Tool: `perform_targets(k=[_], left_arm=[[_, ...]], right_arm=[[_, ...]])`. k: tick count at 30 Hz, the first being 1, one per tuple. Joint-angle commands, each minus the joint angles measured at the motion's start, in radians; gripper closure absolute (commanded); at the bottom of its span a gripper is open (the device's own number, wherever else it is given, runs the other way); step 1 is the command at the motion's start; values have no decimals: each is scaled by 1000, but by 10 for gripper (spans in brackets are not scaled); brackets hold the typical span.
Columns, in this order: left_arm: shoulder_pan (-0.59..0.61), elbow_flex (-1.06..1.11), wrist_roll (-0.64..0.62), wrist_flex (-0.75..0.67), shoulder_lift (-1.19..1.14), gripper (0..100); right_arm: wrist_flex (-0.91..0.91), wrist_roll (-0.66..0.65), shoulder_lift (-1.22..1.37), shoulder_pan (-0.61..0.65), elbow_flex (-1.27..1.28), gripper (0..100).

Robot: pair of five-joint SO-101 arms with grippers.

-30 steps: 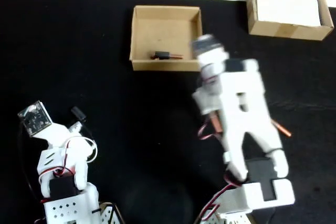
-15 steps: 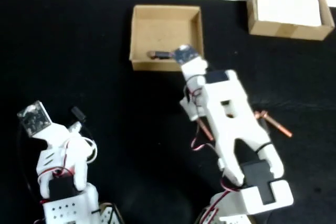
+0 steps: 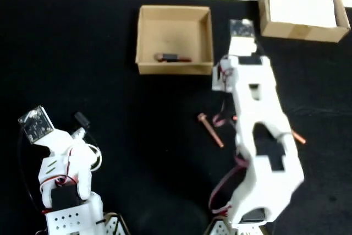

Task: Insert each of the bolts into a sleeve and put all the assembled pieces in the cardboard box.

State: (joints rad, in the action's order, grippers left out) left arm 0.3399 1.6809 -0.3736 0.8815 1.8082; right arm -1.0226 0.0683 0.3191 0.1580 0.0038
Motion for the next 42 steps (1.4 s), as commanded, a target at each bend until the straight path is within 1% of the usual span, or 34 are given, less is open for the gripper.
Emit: perform_targets(k=[1, 7, 12, 14, 18, 21, 23, 28, 35, 37, 40, 41, 42], left_arm=[[16, 13, 5, -3, 4, 987], [15, 13, 5, -3, 4, 987], [15, 13, 5, -3, 4, 987], [15, 13, 5, -3, 4, 987], [15, 13, 5, -3, 4, 987], [18, 13, 5, -3, 4, 987], [18, 13, 5, -3, 4, 987], [18, 13, 5, -3, 4, 986], [15, 13, 5, -3, 4, 986], [15, 13, 5, -3, 4, 986], [15, 13, 5, -3, 4, 986], [15, 13, 5, -3, 4, 986], [15, 13, 5, -3, 4, 986]], right_arm=[[7, 9, 84, -41, -131, 854], [4, 9, 266, -99, -288, 854], [1, 9, 363, -104, -363, 854], [1, 14, 374, -97, -381, 854], [-1, 81, 374, -68, -389, 854], [-4, 94, 375, -54, -384, 854], [-59, 98, 375, -51, -389, 854], [-162, 212, 374, -39, -392, 854], [-171, 221, 380, -12, -384, 854], [-166, 222, 381, -7, -384, 885], [-163, 222, 381, -4, -384, 982], [-162, 222, 381, -4, -384, 995], [-162, 222, 383, -4, -384, 987]])
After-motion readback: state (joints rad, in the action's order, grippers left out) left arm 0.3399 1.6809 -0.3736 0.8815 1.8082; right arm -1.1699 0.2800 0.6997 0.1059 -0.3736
